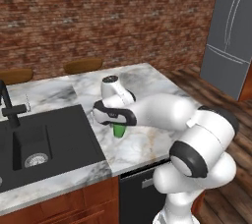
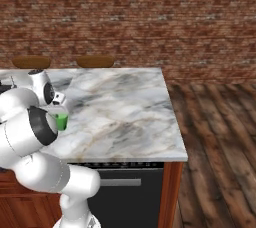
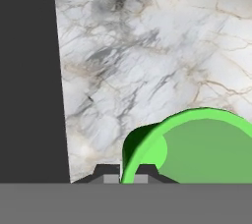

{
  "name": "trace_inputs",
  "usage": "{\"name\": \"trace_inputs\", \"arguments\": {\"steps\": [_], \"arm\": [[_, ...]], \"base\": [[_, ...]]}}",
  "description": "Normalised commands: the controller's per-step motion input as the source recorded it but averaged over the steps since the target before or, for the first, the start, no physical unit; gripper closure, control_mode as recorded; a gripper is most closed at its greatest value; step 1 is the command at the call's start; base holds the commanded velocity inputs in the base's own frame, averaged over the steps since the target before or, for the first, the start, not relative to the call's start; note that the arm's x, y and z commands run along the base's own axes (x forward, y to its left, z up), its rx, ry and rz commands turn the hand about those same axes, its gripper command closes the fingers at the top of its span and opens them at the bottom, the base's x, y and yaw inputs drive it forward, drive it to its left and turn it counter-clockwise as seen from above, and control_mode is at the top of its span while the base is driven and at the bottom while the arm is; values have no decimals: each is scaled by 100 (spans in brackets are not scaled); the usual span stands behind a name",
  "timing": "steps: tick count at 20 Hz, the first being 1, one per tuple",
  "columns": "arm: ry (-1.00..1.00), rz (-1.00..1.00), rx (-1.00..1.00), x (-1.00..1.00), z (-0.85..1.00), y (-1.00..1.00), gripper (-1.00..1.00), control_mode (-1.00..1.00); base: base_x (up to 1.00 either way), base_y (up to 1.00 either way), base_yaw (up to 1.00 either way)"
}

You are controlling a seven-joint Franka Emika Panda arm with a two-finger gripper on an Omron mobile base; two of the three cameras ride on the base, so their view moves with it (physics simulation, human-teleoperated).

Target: Pick the cup and bowl from the counter and place them on the counter next to the sink.

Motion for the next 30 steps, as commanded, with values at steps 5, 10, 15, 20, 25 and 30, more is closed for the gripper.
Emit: {"name": "trace_inputs", "arguments": {"steps": [5, 10, 15, 20, 25, 30], "arm": [[-7, 0, 0, 18, -25, 1, 100, -100], [-7, 0, 0, 4, -22, 1, 100, -100], [-6, 0, 0, 0, -20, 1, 100, -100], [-3, 0, 0, 0, -21, 1, 100, -100], [-3, 0, 0, 0, -21, 7, 100, -100], [-1, -1, 0, 0, -9, 7, 100, -100]], "base": [[0, 0, 0], [0, 0, 0], [0, 0, 0], [0, 0, 0], [0, 0, 0], [0, 0, 0]]}}
